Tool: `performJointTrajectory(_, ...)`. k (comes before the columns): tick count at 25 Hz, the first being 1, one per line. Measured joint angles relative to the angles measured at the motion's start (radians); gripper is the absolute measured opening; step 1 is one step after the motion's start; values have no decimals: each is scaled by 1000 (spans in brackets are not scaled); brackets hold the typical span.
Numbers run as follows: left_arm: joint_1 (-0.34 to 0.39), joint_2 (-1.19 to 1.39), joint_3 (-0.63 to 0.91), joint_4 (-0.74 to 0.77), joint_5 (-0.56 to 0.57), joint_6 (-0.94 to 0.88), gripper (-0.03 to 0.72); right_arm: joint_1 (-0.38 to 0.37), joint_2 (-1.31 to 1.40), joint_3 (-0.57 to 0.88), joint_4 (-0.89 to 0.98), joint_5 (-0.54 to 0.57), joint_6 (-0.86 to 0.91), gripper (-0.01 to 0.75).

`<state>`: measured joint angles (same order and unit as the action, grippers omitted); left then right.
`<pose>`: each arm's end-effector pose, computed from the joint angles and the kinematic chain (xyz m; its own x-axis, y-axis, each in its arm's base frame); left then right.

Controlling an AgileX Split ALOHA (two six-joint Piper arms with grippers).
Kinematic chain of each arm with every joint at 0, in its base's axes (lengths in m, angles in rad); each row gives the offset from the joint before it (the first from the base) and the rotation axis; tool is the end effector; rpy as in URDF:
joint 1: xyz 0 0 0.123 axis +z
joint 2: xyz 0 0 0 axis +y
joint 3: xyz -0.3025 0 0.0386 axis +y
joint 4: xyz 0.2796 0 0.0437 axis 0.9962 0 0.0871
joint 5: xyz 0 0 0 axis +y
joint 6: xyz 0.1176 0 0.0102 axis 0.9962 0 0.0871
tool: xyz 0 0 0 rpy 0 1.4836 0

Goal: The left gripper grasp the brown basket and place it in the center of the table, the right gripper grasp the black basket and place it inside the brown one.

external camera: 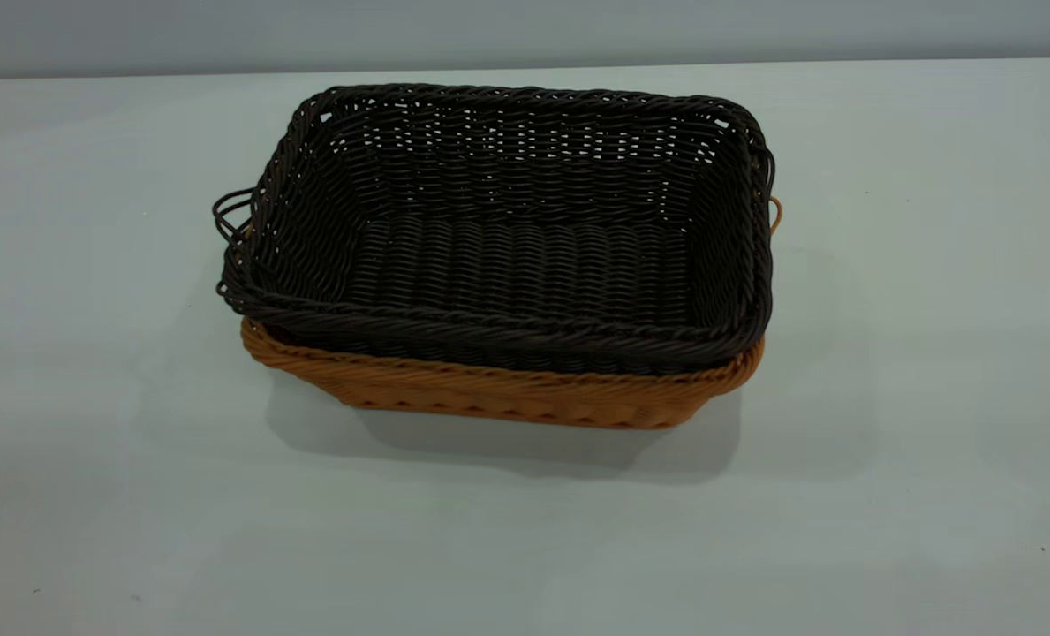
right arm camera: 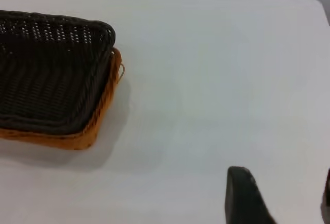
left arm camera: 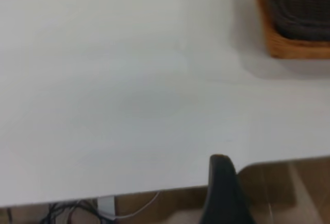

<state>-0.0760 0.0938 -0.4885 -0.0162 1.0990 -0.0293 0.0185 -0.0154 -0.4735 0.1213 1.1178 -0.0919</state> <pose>0.0397 -0.0047 0.2693 -0.5798 0.0074 -0.8147 0.0664 0.9971 -0.0382 0.0237 0.0133 0.2666 -0.5083 -0.0478 -0.8598 -0.1315 0.9911 0.0227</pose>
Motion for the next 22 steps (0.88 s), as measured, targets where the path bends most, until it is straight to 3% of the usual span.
performJointTrajectory(5, 66, -56, 0, 1, 1, 0, 436, 0, 0, 0, 3, 3, 0, 244)
performJointTrajectory(22, 73, -113, 0, 1, 5, -1, 436, 0, -1, 0, 3, 4, 0, 237)
